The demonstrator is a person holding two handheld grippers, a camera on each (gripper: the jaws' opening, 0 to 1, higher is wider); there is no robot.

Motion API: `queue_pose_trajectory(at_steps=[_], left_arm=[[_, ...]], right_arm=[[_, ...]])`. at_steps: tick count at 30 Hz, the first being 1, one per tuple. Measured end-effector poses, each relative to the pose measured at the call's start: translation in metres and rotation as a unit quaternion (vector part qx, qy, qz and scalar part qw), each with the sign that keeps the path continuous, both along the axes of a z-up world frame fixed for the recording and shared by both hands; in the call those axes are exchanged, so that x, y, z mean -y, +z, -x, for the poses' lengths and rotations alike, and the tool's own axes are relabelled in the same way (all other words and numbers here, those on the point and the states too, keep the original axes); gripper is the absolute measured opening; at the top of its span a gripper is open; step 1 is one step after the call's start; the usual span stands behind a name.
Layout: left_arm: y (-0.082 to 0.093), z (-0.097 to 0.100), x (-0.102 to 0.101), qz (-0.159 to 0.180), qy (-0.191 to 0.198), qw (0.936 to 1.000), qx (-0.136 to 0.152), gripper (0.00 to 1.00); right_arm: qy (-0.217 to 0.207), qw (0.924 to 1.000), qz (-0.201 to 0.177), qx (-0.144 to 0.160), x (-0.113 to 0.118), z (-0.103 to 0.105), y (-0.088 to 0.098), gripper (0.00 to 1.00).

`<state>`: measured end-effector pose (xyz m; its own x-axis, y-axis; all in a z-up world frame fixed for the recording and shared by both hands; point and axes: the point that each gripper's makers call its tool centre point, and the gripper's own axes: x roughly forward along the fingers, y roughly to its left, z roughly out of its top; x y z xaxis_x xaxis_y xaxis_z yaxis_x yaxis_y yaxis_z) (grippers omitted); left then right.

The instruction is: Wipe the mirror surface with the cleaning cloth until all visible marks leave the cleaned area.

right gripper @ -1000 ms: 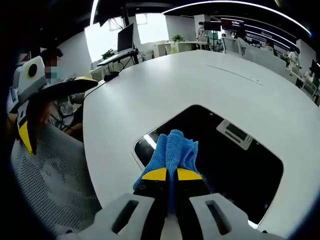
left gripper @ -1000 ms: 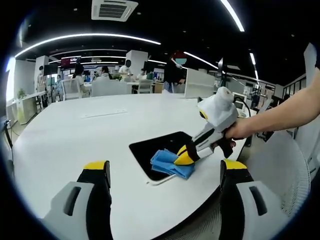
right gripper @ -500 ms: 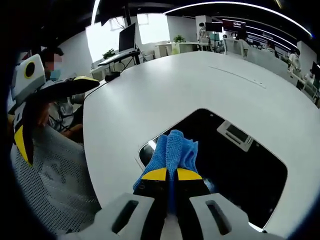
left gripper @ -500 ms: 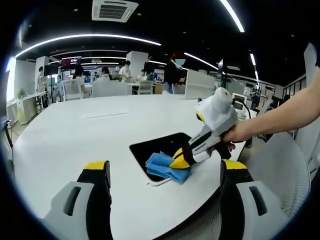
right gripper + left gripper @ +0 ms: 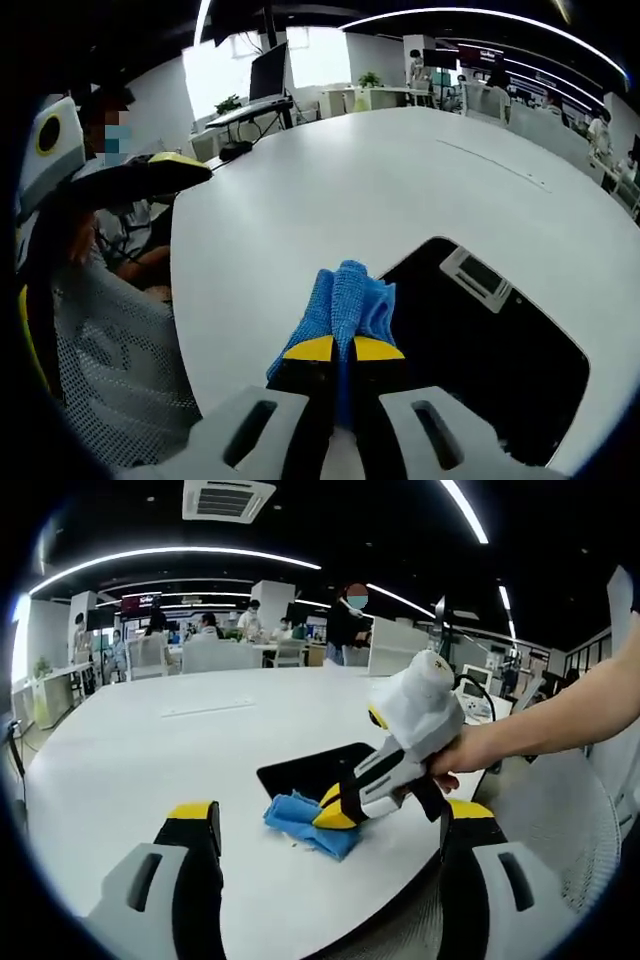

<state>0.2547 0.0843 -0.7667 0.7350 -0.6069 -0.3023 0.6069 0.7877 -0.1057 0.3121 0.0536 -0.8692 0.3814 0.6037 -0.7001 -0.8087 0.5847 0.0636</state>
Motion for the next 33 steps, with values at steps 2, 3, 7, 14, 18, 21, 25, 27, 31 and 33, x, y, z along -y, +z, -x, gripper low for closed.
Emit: queue_pose_trajectory(at_steps=[2, 3, 7, 14, 18, 21, 25, 27, 31, 33], left_arm=[[0.0, 0.0, -0.001, -0.001, 0.002, 1.0, 0.0, 0.9], [0.0, 0.0, -0.001, 0.0, 0.003, 1.0, 0.001, 0.9], [0.0, 0.0, -0.001, 0.002, 0.002, 1.0, 0.0, 0.9], [-0.004, 0.002, 0.002, -0.009, -0.008, 0.9999, -0.007, 0.9], [-0.003, 0.0, -0.001, -0.006, 0.003, 1.0, -0.004, 0.9], [-0.003, 0.001, 0.0, -0.006, 0.0, 1.0, -0.005, 0.91], [-0.004, 0.001, 0.0, -0.008, -0.001, 0.9999, -0.007, 0.9], [-0.005, 0.002, 0.001, -0.01, -0.003, 0.9999, -0.008, 0.9], [-0.005, 0.002, 0.002, -0.012, -0.007, 0.9999, -0.008, 0.9], [-0.005, 0.002, 0.001, -0.011, -0.006, 0.9999, -0.008, 0.9]], right_arm=[[-0.004, 1.0, -0.001, -0.001, 0.001, 0.0, 0.0, 0.0], [-0.005, 1.0, -0.001, -0.001, 0.001, -0.001, 0.0, 0.0], [-0.006, 0.9999, 0.008, 0.008, 0.001, -0.001, -0.001, 0.0], [-0.02, 0.9993, 0.005, 0.03, 0.002, 0.001, 0.0, 0.0], [-0.023, 0.9985, 0.017, 0.047, 0.001, 0.001, 0.0, 0.0], [-0.01, 0.9966, 0.04, 0.071, 0.001, 0.001, 0.001, 0.0], [-0.01, 0.995, 0.054, 0.084, 0.001, -0.003, 0.0, 0.0], [-0.022, 0.995, 0.054, 0.081, 0.001, -0.008, 0.001, 0.0], [-0.029, 0.9949, 0.058, 0.077, 0.001, -0.012, 0.0, 0.0], [-0.033, 0.9951, 0.058, 0.073, 0.002, -0.013, 0.0, 0.0]])
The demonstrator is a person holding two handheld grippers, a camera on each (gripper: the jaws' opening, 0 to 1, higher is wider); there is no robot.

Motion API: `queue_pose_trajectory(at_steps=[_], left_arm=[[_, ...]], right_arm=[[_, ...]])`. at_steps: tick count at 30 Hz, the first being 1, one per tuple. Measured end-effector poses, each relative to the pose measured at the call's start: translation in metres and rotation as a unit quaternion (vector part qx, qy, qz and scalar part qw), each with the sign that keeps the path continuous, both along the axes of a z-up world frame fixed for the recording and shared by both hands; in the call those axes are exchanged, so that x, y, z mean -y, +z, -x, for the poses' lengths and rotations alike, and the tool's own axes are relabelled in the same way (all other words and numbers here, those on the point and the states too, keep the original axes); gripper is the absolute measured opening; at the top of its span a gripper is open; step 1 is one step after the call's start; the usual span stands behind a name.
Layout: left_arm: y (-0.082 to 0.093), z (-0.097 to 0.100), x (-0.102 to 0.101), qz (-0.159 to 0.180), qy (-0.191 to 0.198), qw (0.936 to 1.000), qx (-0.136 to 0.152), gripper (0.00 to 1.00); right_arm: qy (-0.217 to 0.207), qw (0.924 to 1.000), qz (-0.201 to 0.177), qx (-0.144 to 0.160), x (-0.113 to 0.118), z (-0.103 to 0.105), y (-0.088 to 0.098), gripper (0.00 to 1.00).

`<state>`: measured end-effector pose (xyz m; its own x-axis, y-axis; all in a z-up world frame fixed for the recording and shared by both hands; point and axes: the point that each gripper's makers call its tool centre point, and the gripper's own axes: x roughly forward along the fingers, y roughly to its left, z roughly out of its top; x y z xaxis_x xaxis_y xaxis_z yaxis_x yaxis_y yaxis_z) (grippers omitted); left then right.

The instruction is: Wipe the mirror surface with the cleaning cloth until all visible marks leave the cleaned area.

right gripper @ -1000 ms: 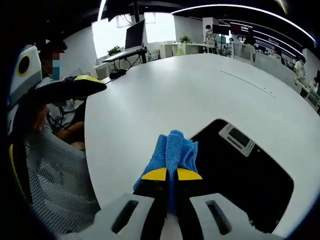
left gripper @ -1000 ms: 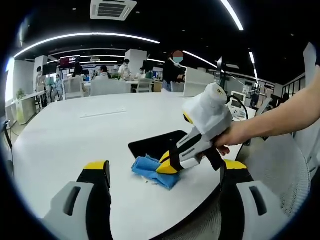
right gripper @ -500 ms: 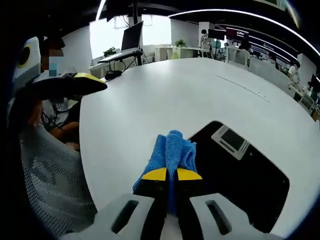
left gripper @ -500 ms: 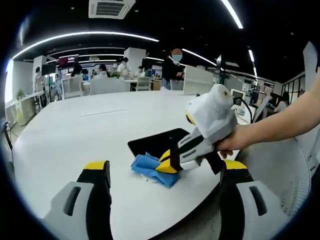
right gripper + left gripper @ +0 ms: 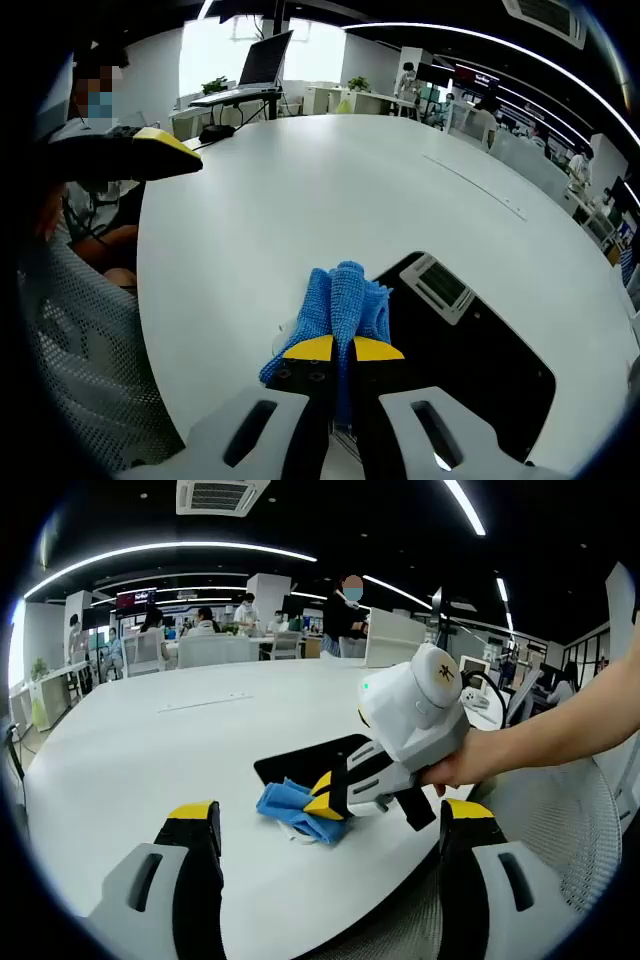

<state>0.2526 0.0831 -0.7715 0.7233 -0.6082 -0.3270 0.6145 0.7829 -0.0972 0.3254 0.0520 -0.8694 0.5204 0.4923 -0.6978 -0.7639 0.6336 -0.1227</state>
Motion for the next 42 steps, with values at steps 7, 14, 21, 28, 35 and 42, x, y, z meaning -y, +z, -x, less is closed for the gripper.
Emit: queue_pose_trajectory(at_steps=[7, 14, 21, 28, 35, 42], left_arm=[[0.0, 0.001, 0.0, 0.002, -0.003, 1.0, -0.002, 0.9], [0.001, 0.0, 0.0, 0.004, -0.002, 1.0, 0.0, 0.9], [0.001, 0.0, 0.0, 0.005, -0.003, 1.0, 0.001, 0.89], [0.001, 0.0, 0.0, 0.005, -0.001, 1.0, 0.001, 0.89], [0.001, -0.001, 0.0, 0.008, -0.001, 1.0, 0.002, 0.89], [0.001, 0.0, 0.0, 0.009, 0.001, 1.0, 0.0, 0.89]], right_arm=[[-0.004, 1.0, 0.001, 0.002, -0.001, -0.005, 0.0, 0.0], [-0.013, 0.9999, -0.002, 0.005, -0.001, -0.016, 0.001, 0.0], [-0.021, 0.9998, -0.001, 0.0, -0.002, -0.025, 0.001, 0.0], [-0.034, 0.9994, 0.001, -0.002, -0.002, -0.039, 0.001, 0.0], [-0.034, 0.9994, 0.008, 0.006, -0.003, -0.053, 0.001, 0.0], [-0.042, 0.9991, 0.008, 0.002, -0.002, -0.062, 0.001, 0.0]])
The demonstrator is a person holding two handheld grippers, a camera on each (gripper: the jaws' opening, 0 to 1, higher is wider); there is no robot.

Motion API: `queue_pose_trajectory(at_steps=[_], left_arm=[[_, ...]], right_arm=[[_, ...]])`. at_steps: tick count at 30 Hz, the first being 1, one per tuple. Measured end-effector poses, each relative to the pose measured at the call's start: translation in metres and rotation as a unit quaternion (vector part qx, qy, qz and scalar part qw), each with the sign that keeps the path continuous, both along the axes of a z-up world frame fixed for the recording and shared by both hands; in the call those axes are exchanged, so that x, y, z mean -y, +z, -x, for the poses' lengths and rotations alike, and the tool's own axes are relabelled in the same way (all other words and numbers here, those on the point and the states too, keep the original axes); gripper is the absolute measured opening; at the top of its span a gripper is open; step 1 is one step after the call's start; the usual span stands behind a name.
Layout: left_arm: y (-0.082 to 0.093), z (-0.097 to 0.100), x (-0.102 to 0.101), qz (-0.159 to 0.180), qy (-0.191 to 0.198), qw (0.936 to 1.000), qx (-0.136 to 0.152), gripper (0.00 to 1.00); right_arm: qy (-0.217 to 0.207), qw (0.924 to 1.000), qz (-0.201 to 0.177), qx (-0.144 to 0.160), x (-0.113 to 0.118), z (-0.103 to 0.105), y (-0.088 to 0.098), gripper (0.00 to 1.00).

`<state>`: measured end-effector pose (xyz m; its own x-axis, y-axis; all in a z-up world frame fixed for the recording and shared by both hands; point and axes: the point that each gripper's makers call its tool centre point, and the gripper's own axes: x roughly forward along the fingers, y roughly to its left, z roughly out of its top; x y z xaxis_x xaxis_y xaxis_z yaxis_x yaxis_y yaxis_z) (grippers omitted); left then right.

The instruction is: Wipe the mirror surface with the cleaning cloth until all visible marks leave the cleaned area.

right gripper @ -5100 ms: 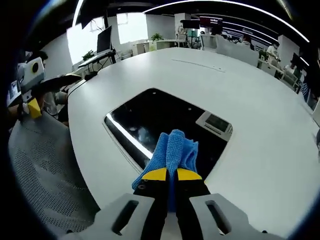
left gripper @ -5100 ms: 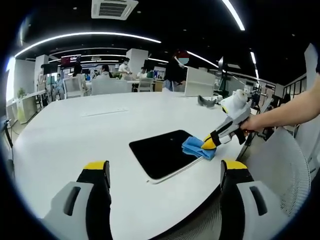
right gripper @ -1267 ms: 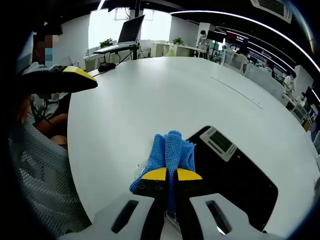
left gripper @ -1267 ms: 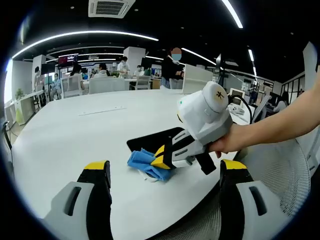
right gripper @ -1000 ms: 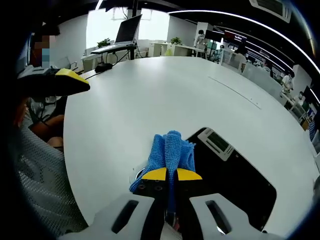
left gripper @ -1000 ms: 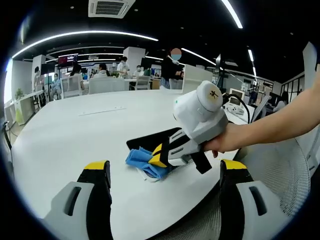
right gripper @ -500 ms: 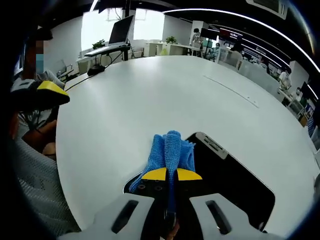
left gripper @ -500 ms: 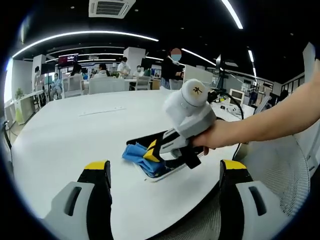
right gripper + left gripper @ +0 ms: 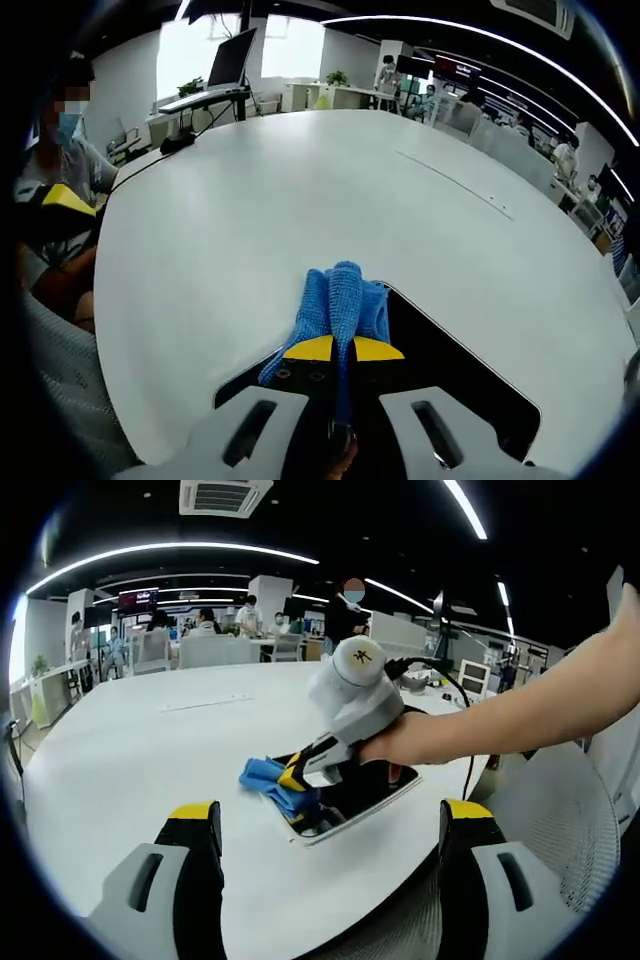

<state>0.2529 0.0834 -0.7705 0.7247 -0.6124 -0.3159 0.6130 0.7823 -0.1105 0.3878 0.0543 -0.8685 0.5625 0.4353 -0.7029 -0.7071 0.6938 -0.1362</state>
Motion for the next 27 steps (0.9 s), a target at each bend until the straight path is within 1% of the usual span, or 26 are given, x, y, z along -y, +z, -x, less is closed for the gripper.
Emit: queue_pose_trajectory(at_steps=[10, 22, 25, 27], left_arm=[[0.001, 0.0, 0.0, 0.005, -0.001, 1.0, 0.0, 0.89], [0.003, 0.0, 0.0, 0.011, 0.0, 0.9999, 0.002, 0.89], [0.001, 0.0, -0.002, 0.008, 0.006, 0.9999, -0.004, 0.87], [0.003, -0.001, -0.002, 0.01, 0.01, 0.9999, 0.0, 0.88]], right_arm=[[-0.015, 0.9998, 0.0, -0.013, 0.0, -0.016, -0.001, 0.0], [-0.031, 0.9994, 0.002, -0.015, 0.002, -0.037, -0.003, 0.0], [-0.038, 0.9992, 0.002, -0.013, 0.003, -0.041, -0.005, 0.0], [-0.037, 0.9992, 0.001, -0.013, 0.004, -0.042, -0.004, 0.0]])
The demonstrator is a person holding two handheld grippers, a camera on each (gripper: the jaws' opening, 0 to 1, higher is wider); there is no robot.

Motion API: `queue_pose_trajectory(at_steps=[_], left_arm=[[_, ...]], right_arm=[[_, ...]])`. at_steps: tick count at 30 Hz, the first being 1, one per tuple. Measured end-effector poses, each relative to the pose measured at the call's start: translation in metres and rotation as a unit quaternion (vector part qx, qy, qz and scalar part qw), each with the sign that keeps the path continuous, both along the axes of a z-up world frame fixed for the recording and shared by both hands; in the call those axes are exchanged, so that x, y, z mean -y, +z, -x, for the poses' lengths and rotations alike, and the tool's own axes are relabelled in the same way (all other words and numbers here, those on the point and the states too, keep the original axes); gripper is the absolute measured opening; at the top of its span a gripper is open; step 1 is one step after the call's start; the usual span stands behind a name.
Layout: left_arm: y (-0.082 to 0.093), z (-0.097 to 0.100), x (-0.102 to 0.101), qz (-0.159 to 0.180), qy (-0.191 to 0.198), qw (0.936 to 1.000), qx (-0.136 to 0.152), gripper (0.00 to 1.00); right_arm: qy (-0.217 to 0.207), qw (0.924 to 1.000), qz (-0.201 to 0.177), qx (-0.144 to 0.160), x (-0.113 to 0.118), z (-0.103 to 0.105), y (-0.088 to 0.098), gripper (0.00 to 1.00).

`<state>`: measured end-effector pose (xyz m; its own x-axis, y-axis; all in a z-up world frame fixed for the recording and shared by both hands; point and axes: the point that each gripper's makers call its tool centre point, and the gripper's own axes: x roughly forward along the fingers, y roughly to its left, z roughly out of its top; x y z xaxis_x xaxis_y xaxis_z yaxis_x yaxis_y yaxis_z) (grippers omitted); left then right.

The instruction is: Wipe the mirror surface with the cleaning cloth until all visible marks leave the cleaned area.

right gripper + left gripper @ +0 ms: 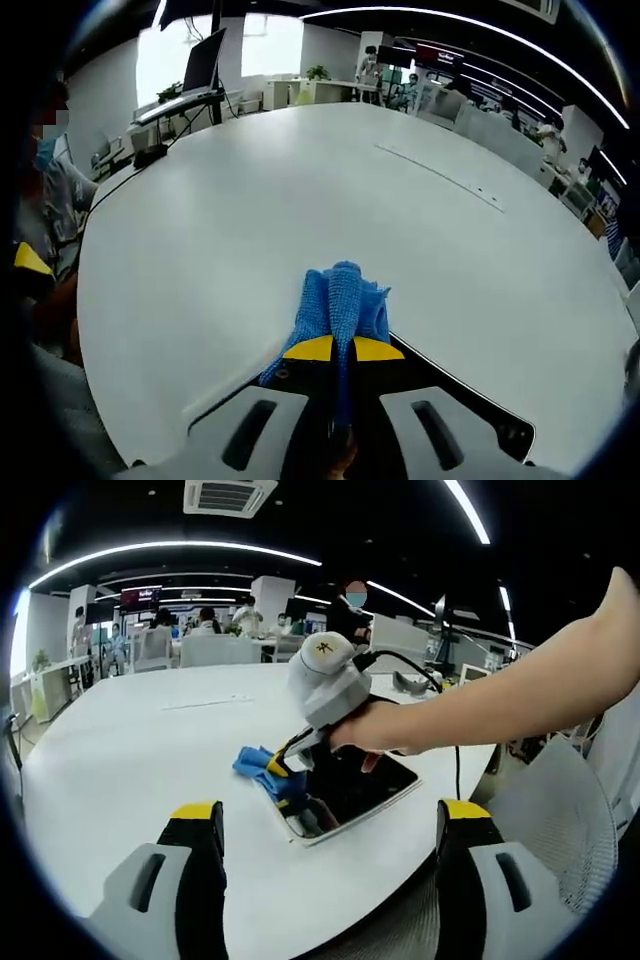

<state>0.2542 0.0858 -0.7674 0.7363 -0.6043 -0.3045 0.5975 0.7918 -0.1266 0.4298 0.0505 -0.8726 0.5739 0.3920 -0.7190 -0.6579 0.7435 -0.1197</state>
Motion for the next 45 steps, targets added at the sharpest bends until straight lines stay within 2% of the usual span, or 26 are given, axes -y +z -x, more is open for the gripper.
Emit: queue_pose_trajectory(at_steps=[14, 45], left_arm=[[-0.002, 0.0, 0.001, 0.0, -0.004, 0.9999, -0.01, 0.88], [-0.004, 0.002, 0.003, 0.001, -0.007, 0.9999, -0.013, 0.88]], right_arm=[[0.015, 0.9998, 0.0, -0.013, 0.001, -0.001, 0.0, 0.0], [-0.017, 0.9995, 0.0, -0.027, 0.044, 0.008, 0.0, 0.0]])
